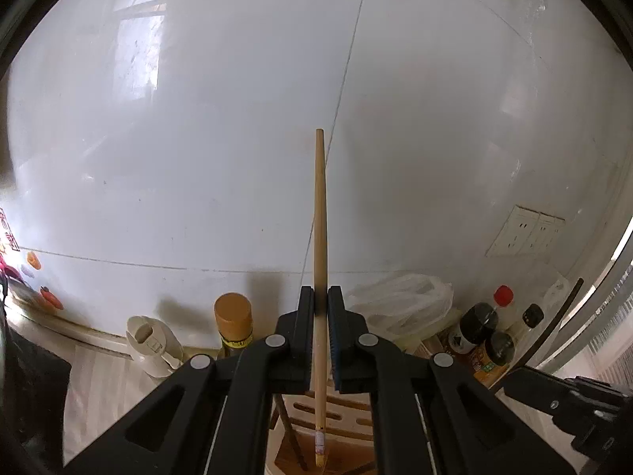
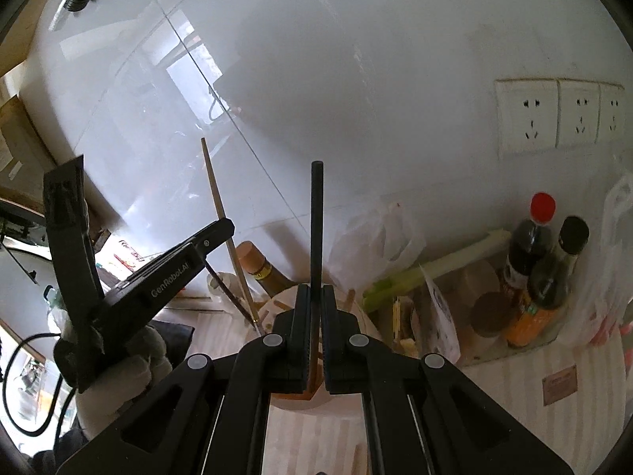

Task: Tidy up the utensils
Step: 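Lower both chopsticks into the holder and open both tools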

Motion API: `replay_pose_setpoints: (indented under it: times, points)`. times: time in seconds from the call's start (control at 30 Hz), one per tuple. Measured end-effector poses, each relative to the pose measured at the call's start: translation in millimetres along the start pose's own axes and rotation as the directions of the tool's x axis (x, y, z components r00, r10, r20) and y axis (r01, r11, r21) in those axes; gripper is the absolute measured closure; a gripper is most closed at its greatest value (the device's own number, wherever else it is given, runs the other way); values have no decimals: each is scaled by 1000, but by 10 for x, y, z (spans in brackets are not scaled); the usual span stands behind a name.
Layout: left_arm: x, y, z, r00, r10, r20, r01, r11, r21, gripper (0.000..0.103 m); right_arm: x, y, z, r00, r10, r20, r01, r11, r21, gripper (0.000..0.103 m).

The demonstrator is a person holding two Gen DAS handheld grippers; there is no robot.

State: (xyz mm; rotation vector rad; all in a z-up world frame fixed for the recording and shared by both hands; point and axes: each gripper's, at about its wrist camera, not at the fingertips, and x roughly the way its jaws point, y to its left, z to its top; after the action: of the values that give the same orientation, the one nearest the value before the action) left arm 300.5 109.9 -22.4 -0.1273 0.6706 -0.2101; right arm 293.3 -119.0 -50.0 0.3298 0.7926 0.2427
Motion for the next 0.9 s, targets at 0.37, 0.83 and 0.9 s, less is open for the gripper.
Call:
replay_pose_setpoints:
  times: [0.37,0.83,0.9]
  points:
    - [-133,45,-329,999,-38,-31,38,999,-2,99,-10,-70,-126,1000,-12,-3,12,1000,25,98]
    - [-447,-6,-368,1000,-9,27,9,1000,9,99,-112,21,-133,999,-14,41,13,1000,21,98]
    - [-395,-23,-316,999,-7,36,6,1000,23,99,-114,69,-135,999,-18,49,18,1000,6,98]
